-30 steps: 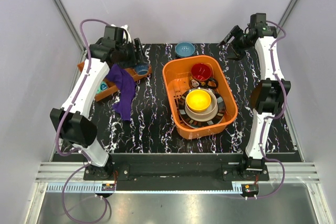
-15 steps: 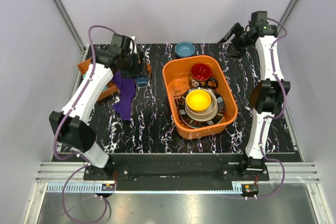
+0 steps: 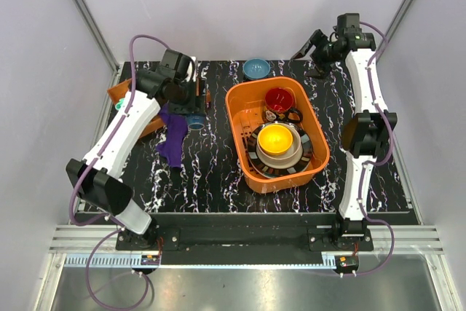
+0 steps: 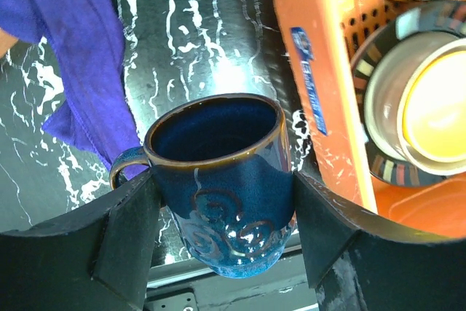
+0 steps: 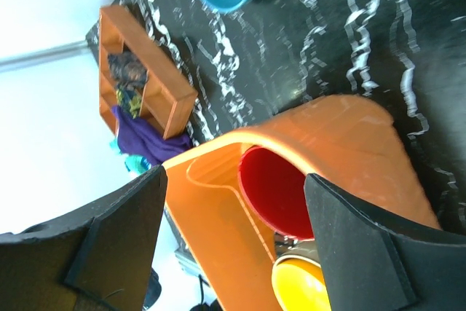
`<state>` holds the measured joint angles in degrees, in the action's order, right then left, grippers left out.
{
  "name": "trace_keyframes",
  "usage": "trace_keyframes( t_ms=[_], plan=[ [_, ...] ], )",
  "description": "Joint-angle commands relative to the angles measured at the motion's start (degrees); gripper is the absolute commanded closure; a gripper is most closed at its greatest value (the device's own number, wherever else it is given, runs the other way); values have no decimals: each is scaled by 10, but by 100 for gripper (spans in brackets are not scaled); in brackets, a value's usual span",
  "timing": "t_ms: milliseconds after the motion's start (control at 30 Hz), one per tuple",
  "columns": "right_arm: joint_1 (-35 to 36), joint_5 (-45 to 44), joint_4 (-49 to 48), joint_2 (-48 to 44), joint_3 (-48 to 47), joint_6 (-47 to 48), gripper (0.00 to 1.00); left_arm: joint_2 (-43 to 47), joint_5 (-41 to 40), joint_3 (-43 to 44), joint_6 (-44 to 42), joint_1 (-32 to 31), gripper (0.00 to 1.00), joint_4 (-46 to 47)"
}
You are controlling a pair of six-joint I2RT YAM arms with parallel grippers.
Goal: Place the mixed dishes into the plastic bin
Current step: Pick up the cup at the center of the board.
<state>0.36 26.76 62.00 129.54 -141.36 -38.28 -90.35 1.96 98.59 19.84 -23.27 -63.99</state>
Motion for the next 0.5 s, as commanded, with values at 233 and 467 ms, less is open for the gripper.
trace_keyframes(
  t_ms=[233, 467],
  plan=[
    [16, 105, 54, -73, -52, 6, 16, 46, -34, 96, -73, -98, 100, 20],
    [17, 122, 117, -136, -9, 52, 16, 80, -41, 55, -104, -158, 100, 34]
  ],
)
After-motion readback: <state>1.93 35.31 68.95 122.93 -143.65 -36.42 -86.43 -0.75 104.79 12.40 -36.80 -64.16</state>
